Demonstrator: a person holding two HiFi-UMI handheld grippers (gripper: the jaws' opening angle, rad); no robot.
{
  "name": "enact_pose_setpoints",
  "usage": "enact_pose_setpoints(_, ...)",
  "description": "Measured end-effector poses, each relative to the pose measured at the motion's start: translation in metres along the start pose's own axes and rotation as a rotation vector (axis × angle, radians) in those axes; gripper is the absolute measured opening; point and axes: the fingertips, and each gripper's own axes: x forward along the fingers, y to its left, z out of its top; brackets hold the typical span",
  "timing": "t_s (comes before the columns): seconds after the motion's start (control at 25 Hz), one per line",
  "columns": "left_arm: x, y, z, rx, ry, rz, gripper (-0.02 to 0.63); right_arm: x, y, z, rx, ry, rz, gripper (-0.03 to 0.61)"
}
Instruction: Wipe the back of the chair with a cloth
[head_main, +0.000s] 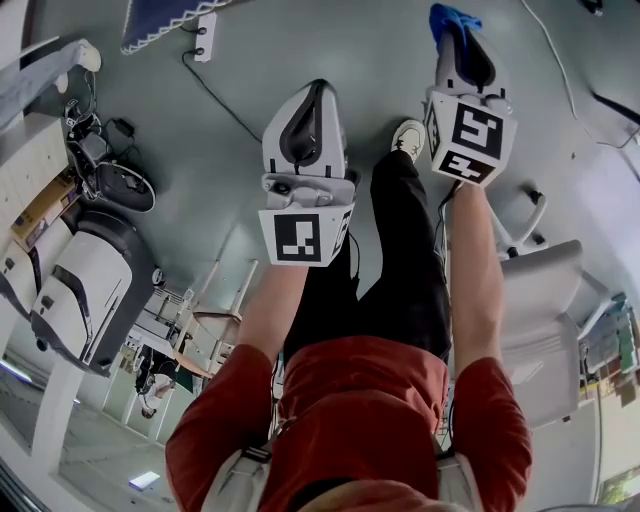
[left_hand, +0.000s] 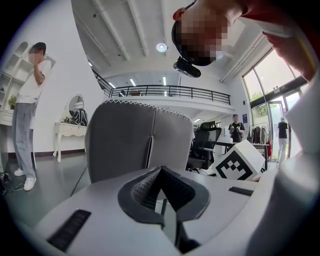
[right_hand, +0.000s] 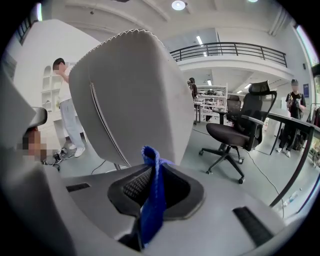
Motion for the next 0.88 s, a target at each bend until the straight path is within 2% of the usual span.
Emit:
enact_pose_setpoints(0.2, 0.008, -0.004, -0.005, 0.024, 0.006, -0.008, 0.014, 0.015, -0.004, -0.008, -0.034, 0.013, 0.004, 0.048)
enact_pose_setpoints(0.6, 0.012, -0.006, -0.023, 0.001, 0.043, 0.024, 0.014, 0.073, -0.016, -0.025, -0.069, 0.049, 0.016, 0.048)
enact_pose_setpoints(0.76, 0.010, -0.008, -0.032, 0.006, 0.073, 0.041, 0.014, 0.098, -0.025, -0.022, -0.144, 0.072, 0.005, 0.048)
enact_pose_setpoints(0.88, 0.007, -0.010, -0.036, -0.002, 0.077, 0.039, 0.014, 0.104, -0.027, -0.020, -0.126, 0.082, 0.001, 0.048)
